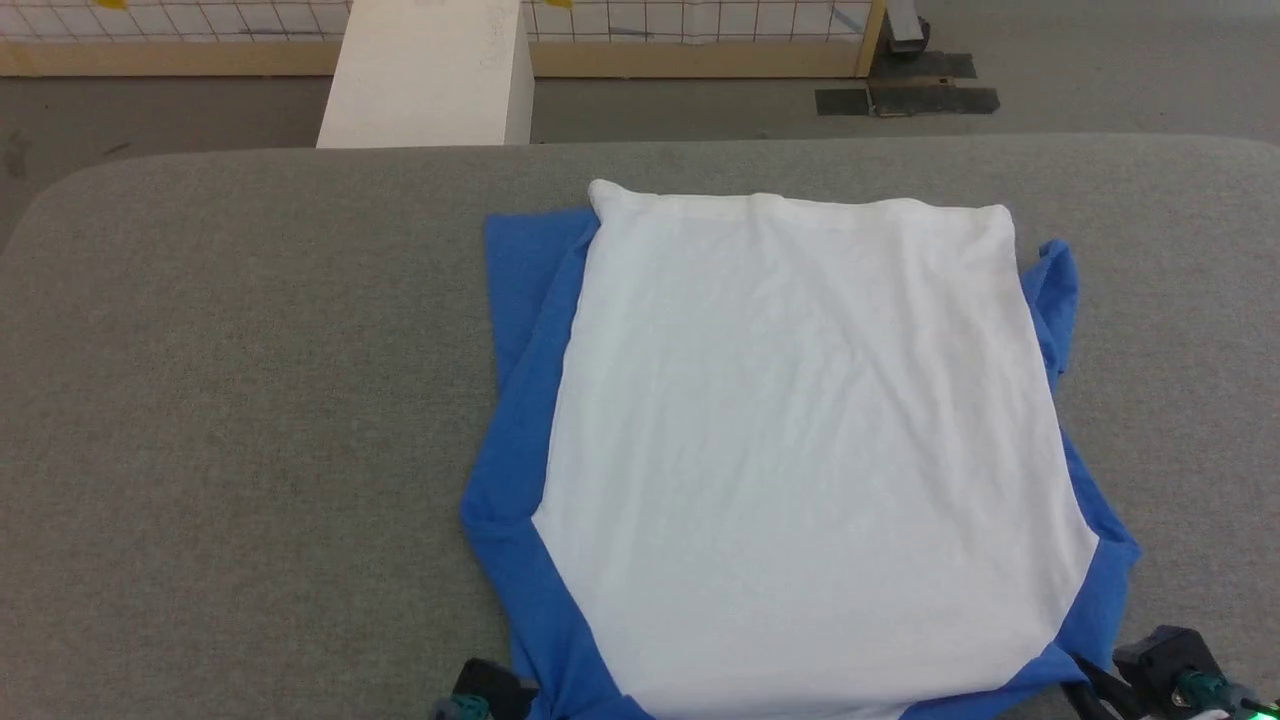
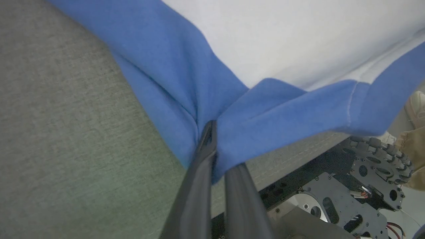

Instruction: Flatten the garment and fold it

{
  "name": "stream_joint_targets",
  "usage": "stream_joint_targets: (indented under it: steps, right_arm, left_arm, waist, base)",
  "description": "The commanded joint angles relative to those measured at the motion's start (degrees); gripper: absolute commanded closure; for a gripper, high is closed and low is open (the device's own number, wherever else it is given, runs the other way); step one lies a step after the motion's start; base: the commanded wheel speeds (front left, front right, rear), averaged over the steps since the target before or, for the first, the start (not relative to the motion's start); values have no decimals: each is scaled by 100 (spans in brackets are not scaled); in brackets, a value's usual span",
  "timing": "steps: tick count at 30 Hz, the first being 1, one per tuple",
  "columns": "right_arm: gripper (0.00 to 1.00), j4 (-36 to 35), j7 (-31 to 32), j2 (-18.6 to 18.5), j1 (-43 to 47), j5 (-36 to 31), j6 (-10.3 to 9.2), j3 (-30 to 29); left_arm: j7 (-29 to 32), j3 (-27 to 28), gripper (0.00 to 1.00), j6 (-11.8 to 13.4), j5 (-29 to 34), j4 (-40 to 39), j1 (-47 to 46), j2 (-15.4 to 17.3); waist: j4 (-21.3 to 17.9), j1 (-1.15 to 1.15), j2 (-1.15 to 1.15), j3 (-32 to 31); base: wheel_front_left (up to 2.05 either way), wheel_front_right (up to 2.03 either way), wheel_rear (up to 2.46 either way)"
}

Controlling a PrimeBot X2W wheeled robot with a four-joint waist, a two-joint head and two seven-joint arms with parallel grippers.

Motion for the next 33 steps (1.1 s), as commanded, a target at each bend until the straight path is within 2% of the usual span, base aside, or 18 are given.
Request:
stream_joint_targets:
  steps: [1,3,4,5,6,7,8,14,20,22,26,30,33]
  right_arm:
    - [100,53,10,52,50,-64,-12,-20]
    - [100,108,-28,134,31,-82,-12,-34]
    - [69,122,-72,171,16,-106,-12,-38]
    - [13,151,-114,203,4,-139,-12,-28]
    - [0,181,-130,236,0,-151,-12,-28]
    - [0,216,-156,289,-1,-158,-12,-51]
    - [0,240,-169,320,1,-166,-12,-58]
    - [0,132,-184,462,140,-41,-12,-256]
    - [0,-461,-35,672,468,301,-12,-801]
    - [0,-735,1,787,545,383,-12,-1062]
    - [0,-1208,-106,1012,486,315,-12,-1534]
    - [0,-1606,-418,1460,240,72,-12,-1811]
    - [0,-1749,-741,1685,93,-263,-12,-1849]
  left_arm:
    - [-23,23,100,-17,-15,85,104,-16]
    - [-132,40,100,2,8,173,91,-59]
    - [-198,51,100,10,22,214,82,-83]
    - [-282,63,78,8,27,270,71,-121]
    - [-344,66,67,4,38,319,62,-144]
    - [-454,71,22,-6,70,392,42,-172]
    - [-552,76,0,-12,102,453,26,-193]
    - [-872,155,0,37,35,610,143,-285]
    - [-1206,618,0,314,-246,-55,582,-51]
    - [-1348,856,0,450,-321,-427,741,94]
    - [-1865,1492,0,954,-214,-1115,865,270]
    - [-2710,1974,0,1288,42,-1556,747,69]
    - [-2975,2064,0,1275,214,-1656,639,-179]
  waist:
    - [21,1,0,-72]
    - [29,1,0,-137]
    - [33,1,0,-162]
    - [41,1,0,-203]
    - [45,1,0,-230]
    - [52,1,0,-269]
    - [55,1,0,-289]
    - [89,1,0,-446]
    - [112,1,0,-521]
    - [124,1,0,-540]
    - [145,1,0,-574]
    - [149,1,0,-574]
    - [138,1,0,-555]
  base:
    - [0,0,0]
    - [0,0,0]
    - [0,0,0]
    - [0,0,0]
    - [0,0,0]
    - [0,0,0]
    - [0,0,0]
    - [0,0,0]
    - [0,0,0]
    - [0,0,0]
    - [0,0,0]
    - [0,0,0]
    - [0,0,0]
